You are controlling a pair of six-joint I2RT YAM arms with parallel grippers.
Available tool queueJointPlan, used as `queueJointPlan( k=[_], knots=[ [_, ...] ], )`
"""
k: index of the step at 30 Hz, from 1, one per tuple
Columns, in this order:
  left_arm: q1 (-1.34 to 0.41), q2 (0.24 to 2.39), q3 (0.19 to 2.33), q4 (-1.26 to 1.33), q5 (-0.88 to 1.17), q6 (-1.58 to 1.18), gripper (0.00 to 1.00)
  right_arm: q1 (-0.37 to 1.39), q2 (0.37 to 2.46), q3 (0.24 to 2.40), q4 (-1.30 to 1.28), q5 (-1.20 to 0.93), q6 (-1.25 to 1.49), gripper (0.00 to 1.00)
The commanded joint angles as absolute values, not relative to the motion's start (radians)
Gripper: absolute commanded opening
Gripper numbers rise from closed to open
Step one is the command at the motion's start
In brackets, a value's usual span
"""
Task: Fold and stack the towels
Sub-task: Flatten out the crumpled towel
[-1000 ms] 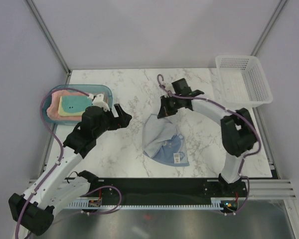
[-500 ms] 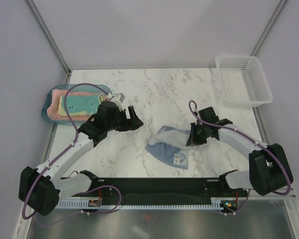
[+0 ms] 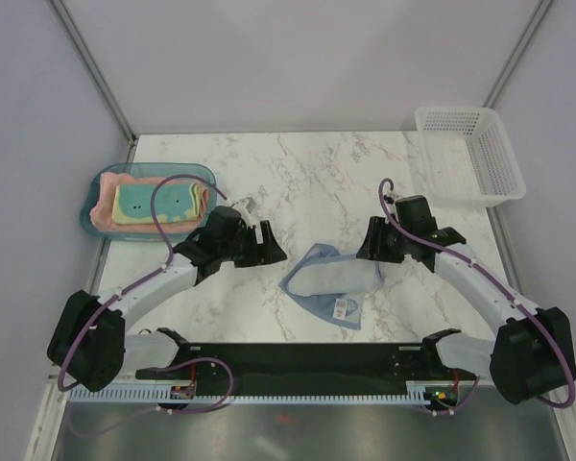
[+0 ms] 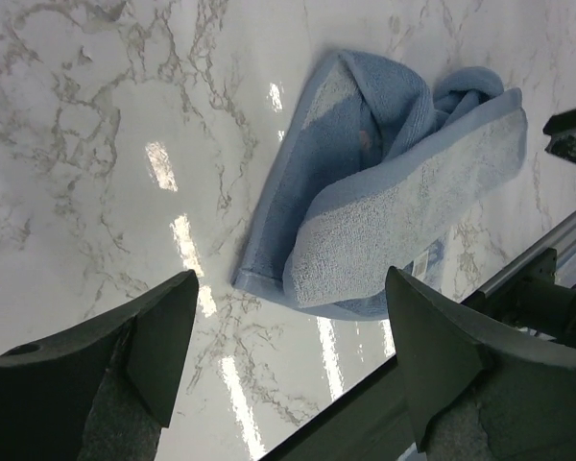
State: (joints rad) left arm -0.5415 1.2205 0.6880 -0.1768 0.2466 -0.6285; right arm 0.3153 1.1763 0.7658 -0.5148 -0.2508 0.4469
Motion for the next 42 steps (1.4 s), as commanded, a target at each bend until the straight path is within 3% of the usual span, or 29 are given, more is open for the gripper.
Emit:
queueJointPlan(
  k=[1, 12, 24, 27, 28, 31, 42],
  knots=[
    [-0.548, 1.270, 0.684, -0.052, 0.325, -0.678, 0.86, 0.270, 1.253, 0.799, -0.428, -0.294, 0.390, 0.56],
    [-0.548, 1.345, 0.680, -0.003, 0.368, -0.692, 0.86, 0.147, 1.368, 0.790, -0.374, -0.445, 0.301, 0.59],
    [-0.548, 1.381, 0.703, 0.020, 0.394, -0.695, 0.86, 0.135, 1.420, 0.749, -0.276, -0.498, 0.328, 0.58],
    [-0.548, 1.378, 0.696, 0.020, 0.390, -0.698, 0.86, 0.137, 1.388, 0.729, -0.267, -0.503, 0.333, 0.41],
    [-0.548, 1.378, 0.695, 0.020, 0.388, -0.698, 0.86, 0.137, 1.375, 0.727, -0.268, -0.488, 0.336, 0.24],
    [-0.548, 1.371, 0.689, 0.020, 0.385, -0.698, 0.86, 0.137, 1.335, 0.747, -0.313, -0.462, 0.337, 0.00],
    [-0.546, 1.328, 0.692, 0.090, 0.504, -0.724, 0.87, 0.137, 1.043, 0.775, -0.563, -0.285, 0.411, 0.00]
  ],
)
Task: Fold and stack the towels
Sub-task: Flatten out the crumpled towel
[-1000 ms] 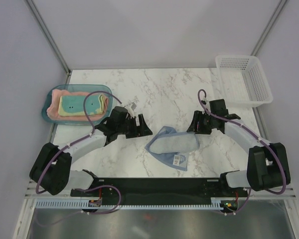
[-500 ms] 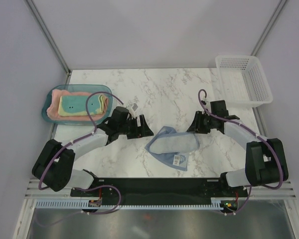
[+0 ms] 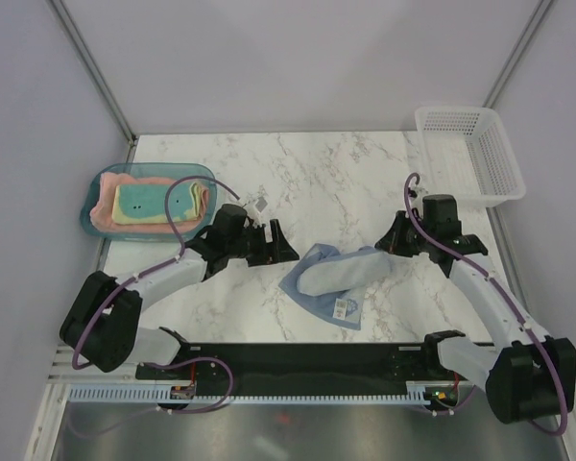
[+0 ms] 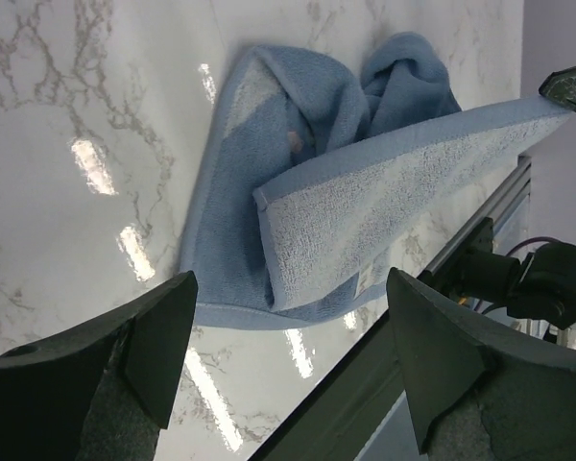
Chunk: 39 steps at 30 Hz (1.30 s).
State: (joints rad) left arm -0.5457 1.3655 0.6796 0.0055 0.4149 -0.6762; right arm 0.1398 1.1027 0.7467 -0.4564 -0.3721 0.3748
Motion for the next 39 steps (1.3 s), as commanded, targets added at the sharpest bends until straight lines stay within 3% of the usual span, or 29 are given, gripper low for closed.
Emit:
queueJointPlan(
  k=[1, 8, 16, 30, 34, 39],
  knots=[
    [-0.546, 1.330, 0.692, 0.095, 0.512, -0.723, 0.87, 0.135, 1.029, 0.746, -0.564, -0.293, 0.429, 0.00],
    [-0.549, 1.420, 0.704, 0.141, 0.561, -0.696, 0.87, 0.137, 0.977, 0.606, -0.561, -0.291, 0.526, 0.00],
    [-0.615, 1.563, 0.718, 0.204, 0.523, -0.692, 0.83, 0.137, 0.988, 0.612, -0.558, -0.186, 0.566, 0.00],
    [-0.657, 1.746, 0.779, 0.383, 0.558, -0.767, 0.78, 0.137, 0.989, 0.632, -0.545, -0.199, 0.540, 0.00],
    [-0.658, 1.756, 0.781, 0.454, 0.598, -0.798, 0.72, 0.137, 0.997, 0.644, -0.543, -0.201, 0.531, 0.00],
    [-0.664, 1.723, 0.769, 0.457, 0.609, -0.818, 0.56, 0.137, 0.988, 0.641, -0.546, -0.193, 0.525, 0.00]
  ],
)
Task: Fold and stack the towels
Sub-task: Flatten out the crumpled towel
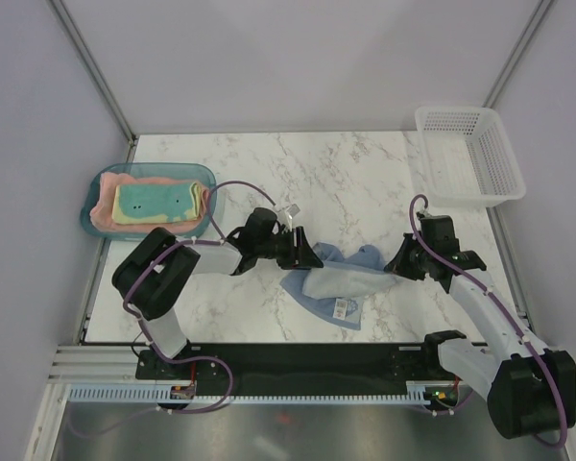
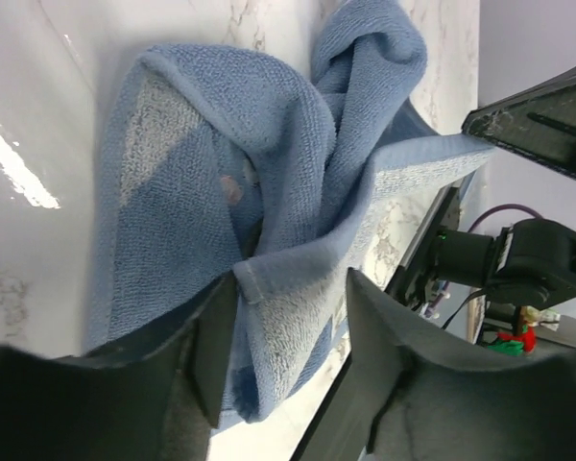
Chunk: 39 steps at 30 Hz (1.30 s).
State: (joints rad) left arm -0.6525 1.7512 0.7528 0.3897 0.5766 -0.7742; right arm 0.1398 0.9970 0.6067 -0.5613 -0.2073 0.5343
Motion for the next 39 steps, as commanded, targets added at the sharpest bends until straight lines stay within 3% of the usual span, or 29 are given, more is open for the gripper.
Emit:
queueJointPlan(
  k=[1, 4, 9, 14, 21, 24, 31, 34, 39],
  knots=[
    [-0.667, 1.717, 0.764, 0.457, 0.609, -0.818, 0.52, 0.135, 0.988, 0.640, -0.545, -0.193, 0.523, 0.00],
    [-0.670, 1.706, 0.759, 0.457, 0.606, -0.819, 0.34, 0.135, 0.991, 0.637, -0.545, -0.193, 0.523, 0.00],
    [-0.675, 1.704, 0.761, 0.471, 0.607, -0.822, 0.23, 0.137, 0.992, 0.647, -0.545, -0.193, 0.520, 0.00],
    [-0.678, 1.695, 0.767, 0.466, 0.612, -0.812, 0.02, 0.135, 0.982, 0.658, -0.542, -0.195, 0.522, 0.00],
    [-0.676, 1.565, 0.968, 0.111, 0.502, -0.622, 0.02, 0.138, 0.948, 0.868, -0.410, -0.196, 0.569, 0.00],
    [-0.676, 1.508, 1.250, -0.137, 0.368, -0.503, 0.02, 0.137, 0.985, 1.009, -0.315, -0.199, 0.566, 0.00],
    [-0.676, 1.442, 1.708, -0.411, 0.192, -0.400, 0.02, 0.138, 1.029, 1.299, -0.089, -0.281, 0.511, 0.00],
    [-0.678, 1.395, 1.752, -0.439, 0.224, -0.429, 0.02, 0.138, 0.996, 1.396, -0.156, -0.314, 0.489, 0.00],
    [-0.730, 1.223, 1.649, -0.439, 0.262, -0.495, 0.02, 0.137, 0.771, 1.280, -0.098, -0.443, 0.586, 0.00]
  ],
)
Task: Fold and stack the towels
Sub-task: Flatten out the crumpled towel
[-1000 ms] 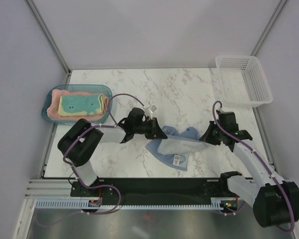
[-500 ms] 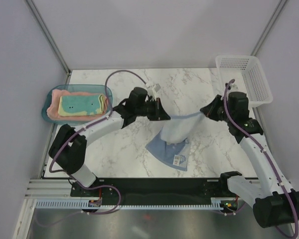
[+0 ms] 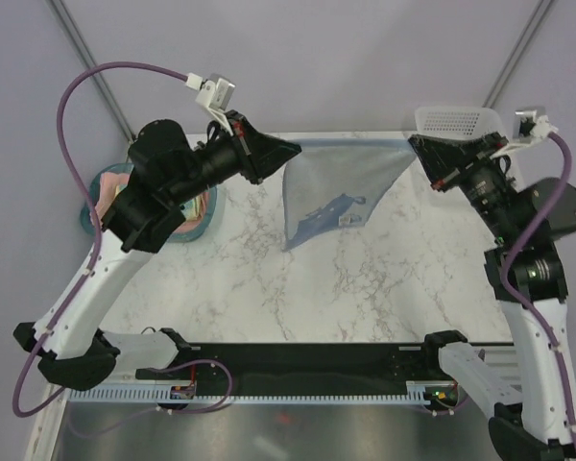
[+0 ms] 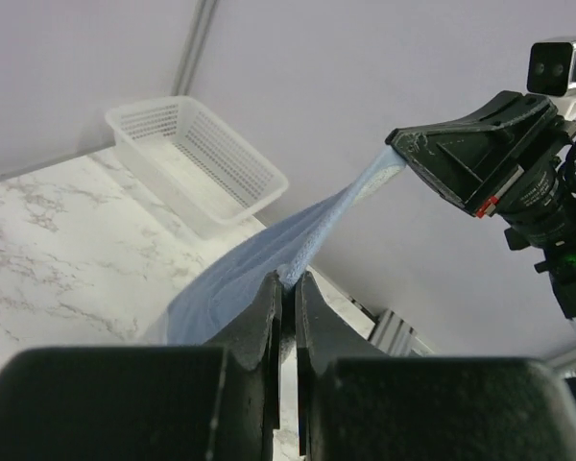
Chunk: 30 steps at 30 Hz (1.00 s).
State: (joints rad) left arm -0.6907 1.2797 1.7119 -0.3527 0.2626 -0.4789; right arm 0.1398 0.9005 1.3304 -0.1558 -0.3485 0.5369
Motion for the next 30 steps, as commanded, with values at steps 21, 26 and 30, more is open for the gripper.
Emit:
queueJointPlan(
  k=[21, 26, 30],
  knots=[
    [-0.685, 1.293, 1.773, -0.676, 0.038, -0.488, 0.02, 0.138, 0.921, 1.170, 0.034, -0.344, 0.747, 0.00],
    [-0.441, 1.568, 1.853, -0.652, 0.212, -0.465, 0.02, 0.138, 1.194, 1.222, 0.172, -0.304, 0.703, 0.00],
    [-0.335, 1.747, 1.881, -0.490, 0.339, -0.416, 0.02, 0.137, 1.513, 1.233, 0.397, -0.392, 0.771, 0.00]
  ],
)
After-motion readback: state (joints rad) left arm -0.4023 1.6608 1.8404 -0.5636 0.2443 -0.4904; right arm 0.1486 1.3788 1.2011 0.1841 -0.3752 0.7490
